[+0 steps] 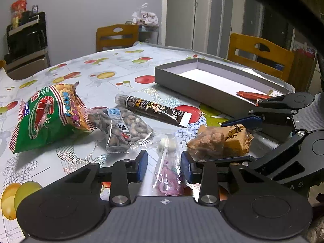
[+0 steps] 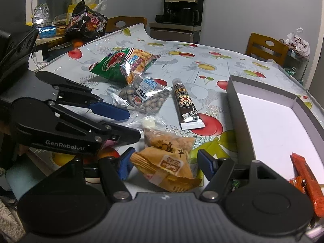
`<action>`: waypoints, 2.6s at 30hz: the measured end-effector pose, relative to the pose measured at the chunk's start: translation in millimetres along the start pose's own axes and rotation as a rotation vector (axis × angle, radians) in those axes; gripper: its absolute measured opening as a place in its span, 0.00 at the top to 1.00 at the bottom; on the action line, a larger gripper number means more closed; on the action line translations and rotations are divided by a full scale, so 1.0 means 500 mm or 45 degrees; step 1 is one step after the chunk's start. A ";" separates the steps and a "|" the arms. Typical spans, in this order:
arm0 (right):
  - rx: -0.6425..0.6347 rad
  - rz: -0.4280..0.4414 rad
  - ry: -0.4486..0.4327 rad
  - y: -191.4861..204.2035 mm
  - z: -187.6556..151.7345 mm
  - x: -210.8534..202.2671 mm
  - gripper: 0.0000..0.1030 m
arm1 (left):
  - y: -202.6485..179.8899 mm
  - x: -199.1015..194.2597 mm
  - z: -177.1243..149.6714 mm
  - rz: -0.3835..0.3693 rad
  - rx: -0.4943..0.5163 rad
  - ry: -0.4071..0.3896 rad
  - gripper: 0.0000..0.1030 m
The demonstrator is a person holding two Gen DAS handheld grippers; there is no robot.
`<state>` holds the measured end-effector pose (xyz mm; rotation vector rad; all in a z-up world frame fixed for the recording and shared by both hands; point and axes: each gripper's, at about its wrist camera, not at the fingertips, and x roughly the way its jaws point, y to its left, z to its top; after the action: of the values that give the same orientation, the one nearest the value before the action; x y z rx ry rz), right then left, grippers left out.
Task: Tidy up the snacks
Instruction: 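Grasp the pink jelly stick with the left tool while the right tool holds the pastry, then carry the jelly stick with the left tool while the right tool carries the pastry over the box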
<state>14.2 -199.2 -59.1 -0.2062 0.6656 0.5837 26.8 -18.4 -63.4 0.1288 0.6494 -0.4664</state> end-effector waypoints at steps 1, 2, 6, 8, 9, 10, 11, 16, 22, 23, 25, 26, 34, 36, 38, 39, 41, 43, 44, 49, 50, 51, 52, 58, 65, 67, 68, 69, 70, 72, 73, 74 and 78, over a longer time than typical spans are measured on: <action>0.001 0.003 0.000 0.000 0.000 0.001 0.34 | 0.001 -0.001 0.000 0.004 -0.005 -0.001 0.67; 0.002 0.008 -0.001 0.001 0.000 0.001 0.34 | 0.003 -0.001 -0.001 0.007 -0.012 -0.002 0.68; 0.022 0.006 -0.010 0.000 0.000 0.001 0.34 | 0.002 -0.003 -0.002 0.009 -0.005 -0.002 0.71; 0.037 0.011 -0.016 -0.003 -0.001 0.000 0.43 | 0.003 -0.004 -0.002 0.013 -0.006 -0.004 0.73; 0.039 0.012 -0.020 -0.004 -0.001 -0.001 0.45 | 0.004 -0.005 -0.003 0.015 -0.011 -0.007 0.74; 0.041 0.012 -0.023 -0.005 -0.001 -0.001 0.45 | 0.005 -0.005 -0.003 0.012 -0.016 -0.009 0.74; 0.039 0.013 -0.025 -0.005 -0.001 -0.002 0.46 | 0.006 -0.005 -0.002 0.011 -0.019 -0.009 0.76; 0.026 0.020 -0.029 0.000 -0.001 -0.003 0.49 | 0.004 -0.005 -0.002 0.012 -0.011 -0.009 0.81; 0.029 0.044 -0.037 0.002 0.000 -0.008 0.50 | -0.007 -0.012 -0.004 0.019 0.028 -0.034 0.86; 0.037 0.047 -0.044 0.000 0.001 -0.010 0.51 | -0.008 -0.015 -0.004 0.022 0.028 -0.041 0.86; 0.049 0.054 -0.058 -0.003 0.002 -0.014 0.51 | -0.007 -0.021 -0.002 0.026 0.028 -0.051 0.87; 0.053 0.053 -0.069 -0.005 0.004 -0.018 0.51 | -0.007 -0.023 -0.001 0.028 0.029 -0.056 0.87; 0.067 0.056 -0.099 -0.007 0.008 -0.030 0.57 | -0.010 -0.052 0.009 0.037 0.041 -0.114 0.87; 0.066 0.064 -0.104 -0.006 0.009 -0.034 0.59 | -0.012 -0.056 0.012 0.042 0.046 -0.123 0.87; 0.064 0.068 -0.109 -0.006 0.009 -0.037 0.60 | -0.014 -0.058 0.014 0.040 0.052 -0.129 0.87; 0.056 0.068 -0.103 -0.005 0.009 -0.037 0.60 | -0.015 -0.058 0.014 0.041 0.055 -0.130 0.88; 0.036 0.064 -0.097 -0.002 0.006 -0.036 0.60 | -0.016 -0.058 0.014 0.042 0.051 -0.130 0.88; 0.033 0.070 -0.102 0.000 0.006 -0.038 0.60 | -0.017 -0.059 0.015 0.042 0.052 -0.131 0.88; 0.042 0.078 -0.109 -0.002 0.006 -0.041 0.60 | -0.016 -0.060 0.016 0.042 0.054 -0.132 0.88; 0.065 0.070 -0.162 -0.012 0.015 -0.056 0.60 | -0.016 -0.068 0.023 0.048 0.065 -0.147 0.88; 0.069 0.068 -0.170 -0.015 0.018 -0.060 0.60 | -0.016 -0.070 0.025 0.050 0.065 -0.150 0.88; 0.071 0.064 -0.181 -0.017 0.021 -0.064 0.60 | -0.016 -0.071 0.027 0.052 0.066 -0.153 0.88; 0.071 0.059 -0.191 -0.019 0.023 -0.068 0.60 | -0.017 -0.072 0.028 0.053 0.066 -0.156 0.88; 0.080 0.035 -0.257 -0.033 0.043 -0.092 0.60 | -0.021 -0.079 0.043 0.045 0.068 -0.174 0.88; 0.116 0.004 -0.330 -0.060 0.058 -0.130 0.60 | -0.031 -0.080 0.063 0.042 0.083 -0.197 0.88; 0.124 -0.008 -0.352 -0.068 0.060 -0.143 0.61 | -0.036 -0.078 0.067 0.041 0.086 -0.200 0.88; 0.129 -0.015 -0.363 -0.073 0.060 -0.150 0.61 | -0.038 -0.077 0.069 0.039 0.089 -0.202 0.88; 0.137 -0.024 -0.375 -0.078 0.062 -0.157 0.61 | -0.041 -0.077 0.070 0.037 0.093 -0.203 0.88; 0.145 -0.032 -0.386 -0.084 0.062 -0.163 0.61 | -0.043 -0.075 0.072 0.037 0.097 -0.206 0.88; 0.164 -0.060 -0.414 -0.098 0.062 -0.177 0.60 | -0.048 -0.072 0.077 0.034 0.106 -0.208 0.88; 0.173 -0.072 -0.422 -0.105 0.061 -0.182 0.60 | -0.051 -0.071 0.079 0.033 0.110 -0.209 0.88; 0.186 -0.084 -0.429 -0.114 0.059 -0.188 0.61 | -0.054 -0.069 0.081 0.031 0.113 -0.208 0.88; 0.230 -0.127 -0.451 -0.148 0.052 -0.205 0.61 | -0.067 -0.065 0.088 0.025 0.125 -0.210 0.88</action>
<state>5.0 -296.2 25.9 0.0337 0.3593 0.4464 13.2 -47.5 -7.9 0.1878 0.4635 -0.4844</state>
